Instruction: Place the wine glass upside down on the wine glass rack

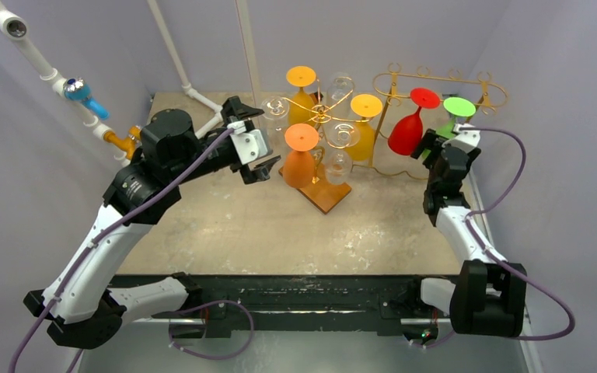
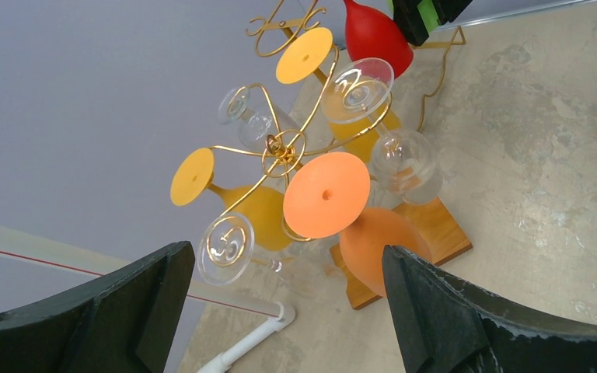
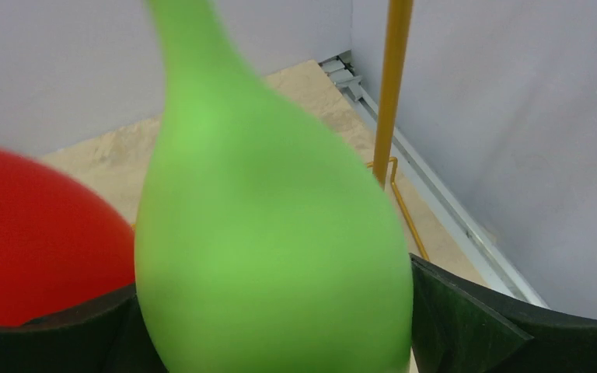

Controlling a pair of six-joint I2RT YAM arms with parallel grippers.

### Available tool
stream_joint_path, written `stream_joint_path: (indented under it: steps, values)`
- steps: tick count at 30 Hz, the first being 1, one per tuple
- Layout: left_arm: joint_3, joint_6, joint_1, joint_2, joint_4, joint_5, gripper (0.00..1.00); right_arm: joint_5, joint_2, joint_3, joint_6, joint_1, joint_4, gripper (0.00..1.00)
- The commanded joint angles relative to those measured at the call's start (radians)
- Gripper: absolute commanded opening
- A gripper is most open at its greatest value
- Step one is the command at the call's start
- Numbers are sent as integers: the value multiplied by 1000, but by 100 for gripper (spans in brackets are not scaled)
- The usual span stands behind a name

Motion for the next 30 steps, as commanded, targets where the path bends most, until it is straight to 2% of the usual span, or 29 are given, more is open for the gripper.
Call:
stream_joint_path:
  steps: [1, 5, 16, 24, 30]
  values:
    - [24, -17, 2, 5, 4, -35, 100, 46, -24, 4, -217, 28, -58, 99]
    - [23, -19, 2, 4, 11, -28, 100, 62, 14, 88, -268, 28, -161, 99]
    - [25, -7, 2, -18, -1, -35, 100, 10, 36, 1, -185, 28, -114, 99]
    - [10, -16, 2, -22, -5, -41, 100, -60, -115, -147, -143, 35, -39, 99]
    - [-3, -67, 2, -21, -19, -48, 100, -69, -247, -178, -105, 80, -106, 99]
